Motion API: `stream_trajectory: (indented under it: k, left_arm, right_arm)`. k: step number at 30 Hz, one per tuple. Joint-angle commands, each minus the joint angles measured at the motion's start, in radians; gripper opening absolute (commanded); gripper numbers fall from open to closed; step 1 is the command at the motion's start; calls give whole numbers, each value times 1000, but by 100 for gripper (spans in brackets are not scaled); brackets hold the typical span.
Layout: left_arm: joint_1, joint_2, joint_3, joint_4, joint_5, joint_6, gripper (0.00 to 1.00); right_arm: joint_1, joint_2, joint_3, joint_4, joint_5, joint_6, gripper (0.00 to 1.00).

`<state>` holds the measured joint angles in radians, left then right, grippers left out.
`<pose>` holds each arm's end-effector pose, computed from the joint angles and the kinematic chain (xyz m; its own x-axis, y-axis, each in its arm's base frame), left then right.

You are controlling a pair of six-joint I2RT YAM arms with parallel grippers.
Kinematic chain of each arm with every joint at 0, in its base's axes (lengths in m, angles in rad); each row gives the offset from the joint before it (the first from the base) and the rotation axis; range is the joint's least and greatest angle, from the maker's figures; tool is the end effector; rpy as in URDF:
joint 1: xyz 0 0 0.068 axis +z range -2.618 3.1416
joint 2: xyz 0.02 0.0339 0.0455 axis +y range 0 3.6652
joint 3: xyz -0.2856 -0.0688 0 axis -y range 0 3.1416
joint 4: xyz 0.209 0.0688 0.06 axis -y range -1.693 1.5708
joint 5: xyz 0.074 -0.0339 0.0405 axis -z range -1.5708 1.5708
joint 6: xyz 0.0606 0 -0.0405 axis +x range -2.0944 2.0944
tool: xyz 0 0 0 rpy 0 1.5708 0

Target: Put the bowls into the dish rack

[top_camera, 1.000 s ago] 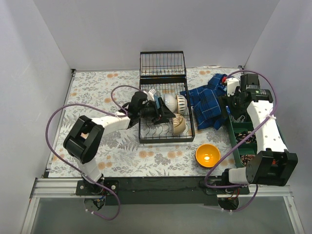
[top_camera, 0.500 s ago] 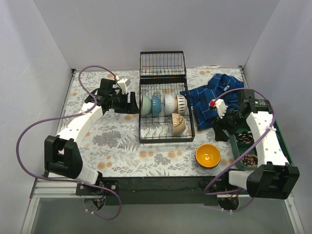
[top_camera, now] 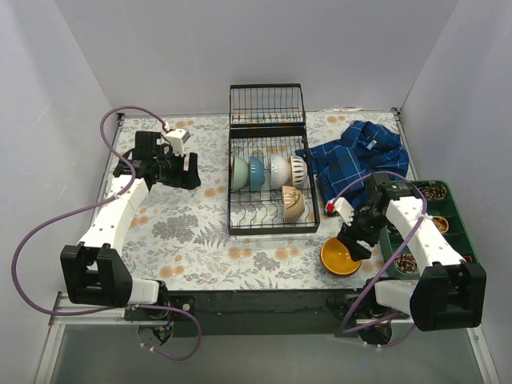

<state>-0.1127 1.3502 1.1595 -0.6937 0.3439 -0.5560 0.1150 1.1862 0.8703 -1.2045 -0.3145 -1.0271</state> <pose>0.2532 -0.0492 0.3101 -0.8208 -0.4072 -0.4006 -0.1354 0.8201 -0.5560 0.1337 0.0343 0.2389 -0.4066 -0.8662 -0.2905 -0.9135 0.3897 0.1167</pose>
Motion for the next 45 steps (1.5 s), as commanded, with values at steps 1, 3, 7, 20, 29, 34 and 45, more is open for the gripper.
stream_trajectory:
  k: [1, 3, 7, 20, 29, 34, 45]
  left_arm:
    - [60, -39, 25, -29, 7, 36, 71]
    - [73, -37, 37, -32, 23, 36, 71]
    - [102, -34, 57, -56, 14, 56, 71]
    - [145, -94, 57, -53, 38, 54, 72]
    - [179, -190, -9, -66, 53, 47, 72]
    - [200, -235, -35, -69, 61, 44, 72]
    - [206, -224, -12, -49, 130, 27, 72]
  right_arm:
    - [15, 10, -27, 86, 57, -96, 81]
    - [20, 24, -45, 108, 48, -85, 77]
    - [78, 49, -91, 131, 19, -41, 67]
    - [400, 124, 25, 149, -61, 131, 37]
    - [612, 291, 197, 174, -64, 162, 15]
    - [709, 322, 262, 169, -78, 171, 9]
    - [756, 195, 161, 117, 8, 130, 2]
